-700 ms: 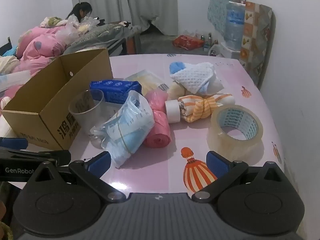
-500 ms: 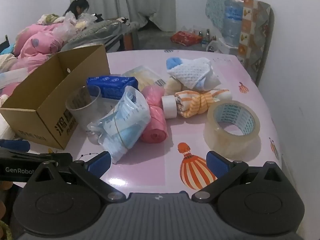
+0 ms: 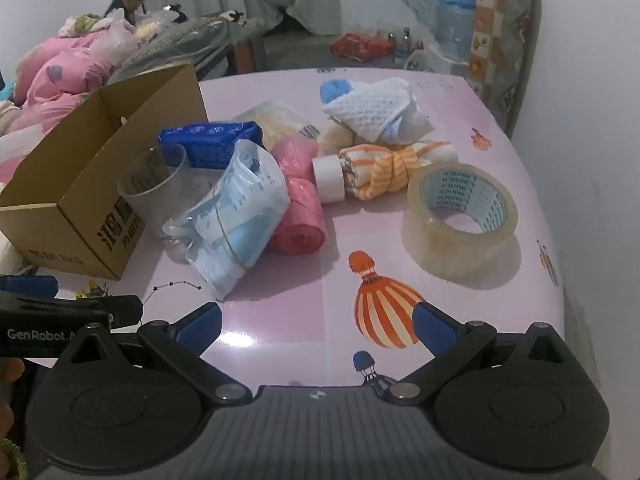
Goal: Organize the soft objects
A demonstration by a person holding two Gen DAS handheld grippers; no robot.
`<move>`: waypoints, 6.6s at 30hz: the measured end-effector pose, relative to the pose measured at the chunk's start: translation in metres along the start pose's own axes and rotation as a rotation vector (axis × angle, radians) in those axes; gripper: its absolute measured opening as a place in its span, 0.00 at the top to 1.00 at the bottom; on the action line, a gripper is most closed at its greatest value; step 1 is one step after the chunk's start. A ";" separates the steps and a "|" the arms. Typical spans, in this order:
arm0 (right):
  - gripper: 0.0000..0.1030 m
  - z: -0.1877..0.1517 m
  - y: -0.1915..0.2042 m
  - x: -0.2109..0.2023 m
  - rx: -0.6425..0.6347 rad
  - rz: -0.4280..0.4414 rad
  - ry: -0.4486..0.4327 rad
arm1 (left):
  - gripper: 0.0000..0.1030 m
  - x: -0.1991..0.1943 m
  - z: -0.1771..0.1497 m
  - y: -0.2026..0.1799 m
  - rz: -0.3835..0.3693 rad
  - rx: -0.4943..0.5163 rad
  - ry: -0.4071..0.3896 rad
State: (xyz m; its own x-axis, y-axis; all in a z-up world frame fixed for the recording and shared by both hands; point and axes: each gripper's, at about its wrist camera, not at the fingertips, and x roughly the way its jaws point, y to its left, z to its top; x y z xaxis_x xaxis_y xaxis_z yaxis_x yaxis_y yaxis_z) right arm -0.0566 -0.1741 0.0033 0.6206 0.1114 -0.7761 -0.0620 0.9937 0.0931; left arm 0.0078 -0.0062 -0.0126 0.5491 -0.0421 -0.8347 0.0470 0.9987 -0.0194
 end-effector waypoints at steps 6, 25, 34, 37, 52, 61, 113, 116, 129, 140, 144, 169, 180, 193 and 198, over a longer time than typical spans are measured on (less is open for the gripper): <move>0.31 0.003 -0.002 0.002 0.037 0.009 0.056 | 0.00 0.000 0.000 0.001 -0.009 -0.003 0.004; 0.31 0.009 -0.003 0.007 0.046 0.025 0.184 | 0.00 0.003 0.003 0.003 -0.035 -0.012 0.032; 0.31 0.011 -0.003 0.011 0.048 0.030 0.222 | 0.00 0.005 0.003 0.004 -0.042 -0.019 0.047; 0.31 0.012 -0.001 0.010 0.032 0.016 0.217 | 0.00 0.005 0.004 0.004 -0.041 -0.017 0.049; 0.31 0.019 0.002 0.010 0.004 0.002 0.215 | 0.00 0.005 0.009 0.006 -0.029 -0.014 0.044; 0.31 0.020 0.003 0.011 -0.004 -0.003 0.221 | 0.00 0.006 0.010 0.007 -0.026 -0.014 0.050; 0.31 -0.002 -0.049 -0.021 0.046 -0.034 -0.165 | 0.00 -0.021 -0.005 -0.006 -0.184 0.070 -0.223; 0.31 -0.009 -0.066 -0.022 0.052 -0.002 -0.236 | 0.00 -0.024 -0.009 -0.018 -0.225 0.134 -0.283; 0.32 0.006 -0.066 0.005 0.112 0.384 -0.352 | 0.03 -0.007 -0.014 -0.049 -0.220 0.332 -0.359; 0.32 0.038 -0.039 0.058 0.104 0.492 -0.253 | 0.23 0.025 -0.005 -0.060 -0.197 0.374 -0.302; 0.33 0.042 -0.041 0.071 0.109 0.538 -0.202 | 0.28 0.032 -0.005 -0.064 -0.189 0.396 -0.298; 0.34 0.052 -0.066 0.058 0.229 0.515 -0.136 | 0.57 0.019 -0.004 -0.048 -0.200 0.327 -0.251; 0.35 0.069 -0.037 0.097 0.147 0.331 -0.009 | 0.57 0.015 -0.001 -0.029 -0.284 0.244 -0.227; 0.50 0.036 -0.066 0.068 0.259 0.383 0.107 | 0.57 0.024 0.010 -0.019 -0.320 0.181 -0.198; 0.48 0.036 -0.069 0.059 0.261 0.383 0.099 | 0.57 0.029 0.014 -0.017 -0.319 0.164 -0.182</move>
State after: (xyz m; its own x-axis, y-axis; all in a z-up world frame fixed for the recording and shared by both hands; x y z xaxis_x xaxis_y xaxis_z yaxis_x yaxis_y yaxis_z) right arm 0.0124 -0.2362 -0.0259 0.5130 0.4827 -0.7098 -0.0654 0.8465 0.5284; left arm 0.0347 -0.0251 -0.0281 0.6233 -0.3687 -0.6896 0.3638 0.9173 -0.1616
